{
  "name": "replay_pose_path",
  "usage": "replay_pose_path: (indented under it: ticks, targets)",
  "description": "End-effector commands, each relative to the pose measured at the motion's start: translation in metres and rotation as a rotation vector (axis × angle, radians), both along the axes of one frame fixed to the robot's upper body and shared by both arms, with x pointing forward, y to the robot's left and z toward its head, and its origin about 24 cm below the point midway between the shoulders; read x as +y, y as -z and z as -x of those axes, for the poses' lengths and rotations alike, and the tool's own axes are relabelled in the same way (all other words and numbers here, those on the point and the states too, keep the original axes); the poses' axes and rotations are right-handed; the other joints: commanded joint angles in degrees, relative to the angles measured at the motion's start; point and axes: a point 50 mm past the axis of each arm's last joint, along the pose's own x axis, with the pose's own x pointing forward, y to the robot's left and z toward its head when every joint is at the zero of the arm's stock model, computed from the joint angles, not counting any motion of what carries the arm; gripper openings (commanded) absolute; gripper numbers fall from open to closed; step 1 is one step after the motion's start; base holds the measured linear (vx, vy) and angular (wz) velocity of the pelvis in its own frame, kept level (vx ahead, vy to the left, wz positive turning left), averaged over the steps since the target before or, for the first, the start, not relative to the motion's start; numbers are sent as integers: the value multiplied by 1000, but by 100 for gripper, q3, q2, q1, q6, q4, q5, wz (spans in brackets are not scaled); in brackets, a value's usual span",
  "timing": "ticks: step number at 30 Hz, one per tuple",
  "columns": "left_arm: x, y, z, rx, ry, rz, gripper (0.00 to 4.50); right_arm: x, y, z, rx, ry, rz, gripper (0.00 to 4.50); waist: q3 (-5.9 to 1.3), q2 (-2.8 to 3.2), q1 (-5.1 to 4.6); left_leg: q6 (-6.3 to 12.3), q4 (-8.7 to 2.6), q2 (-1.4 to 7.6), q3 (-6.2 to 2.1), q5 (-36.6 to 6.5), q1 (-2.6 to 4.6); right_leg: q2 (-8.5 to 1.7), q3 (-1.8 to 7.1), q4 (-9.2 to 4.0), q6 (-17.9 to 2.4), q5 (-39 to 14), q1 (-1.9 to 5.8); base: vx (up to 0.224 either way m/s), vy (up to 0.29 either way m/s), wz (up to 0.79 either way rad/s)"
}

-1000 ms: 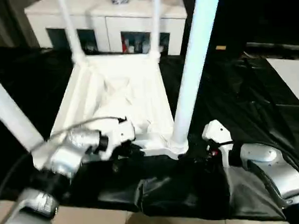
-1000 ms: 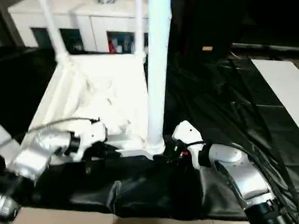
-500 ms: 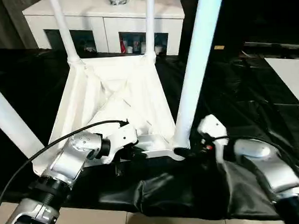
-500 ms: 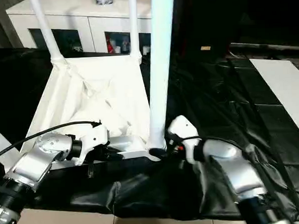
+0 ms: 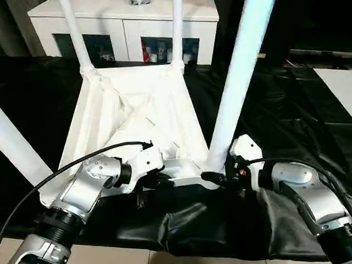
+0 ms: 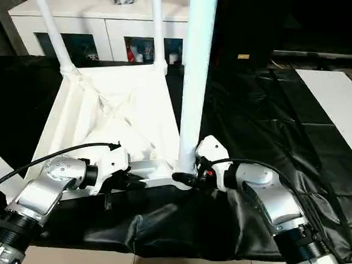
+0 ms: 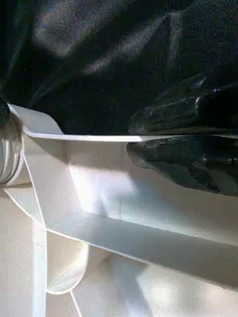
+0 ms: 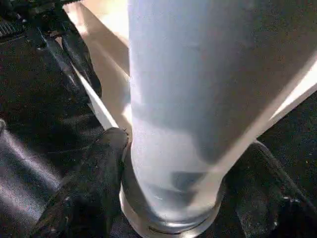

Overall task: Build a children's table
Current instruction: Rotate leg to tighten

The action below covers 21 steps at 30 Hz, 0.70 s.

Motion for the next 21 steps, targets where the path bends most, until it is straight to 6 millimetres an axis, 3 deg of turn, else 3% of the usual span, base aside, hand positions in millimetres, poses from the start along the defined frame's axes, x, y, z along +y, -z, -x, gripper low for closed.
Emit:
replay_pose_path:
  ticks: [1, 10, 12, 15, 17, 19, 21]
  targets:
    - [2, 13, 6, 45, -25, -15, 0, -3, 3, -1, 5, -9, 39, 263, -289, -37, 20, 188, -458, 40, 49, -1836, 4, -212, 144, -472, -940, -2101, 254, 0, 0, 0]
    - [3, 15, 5, 38, -41, -28, 0, -3, 11, 0, 10, -10, 76, 260, -281, -46, 13, 187, -461, 41, 48, -1911, 6, -210, 146, -490, -901, -2214, 240, 0, 0, 0]
    - [-4, 14, -2, 9, -139, -2, 0, -2, 21, -11, 11, 170, 86, 259, -268, -69, -16, 150, -468, 34, 48, -1982, -4, -206, 138, -499, -875, -2361, 227, 0, 0, 0]
    - [-15, 12, -7, 9, -212, 51, 0, 3, 29, -18, 29, 310, 59, 259, -247, -79, -115, -3, -465, -3, 10, -2287, 20, -216, 92, -579, -620, -3196, 200, 0, 0, 0]
    - [-30, 10, -12, 9, -254, 81, 0, 14, 34, -22, 52, 428, 12, 259, -228, -91, -140, 32, -433, -36, 10, -2400, 52, -221, 73, -675, -419, -3698, 126, 0, 0, 0]
    - [-40, 11, -18, -12, -296, 67, 0, 26, 38, -27, 57, 516, -3, 259, -231, -88, -164, -2, -440, -55, -22, -2451, 36, -226, 31, -704, -285, -3919, 145, 0, 0, 0]
    - [-48, 11, -24, -44, -325, 39, 0, 34, 40, -32, 58, 576, 4, 259, -233, -77, -174, -17, -432, -65, -38, -2620, 75, -210, -16, -752, -177, -3999, 127, 0, 0, 0]
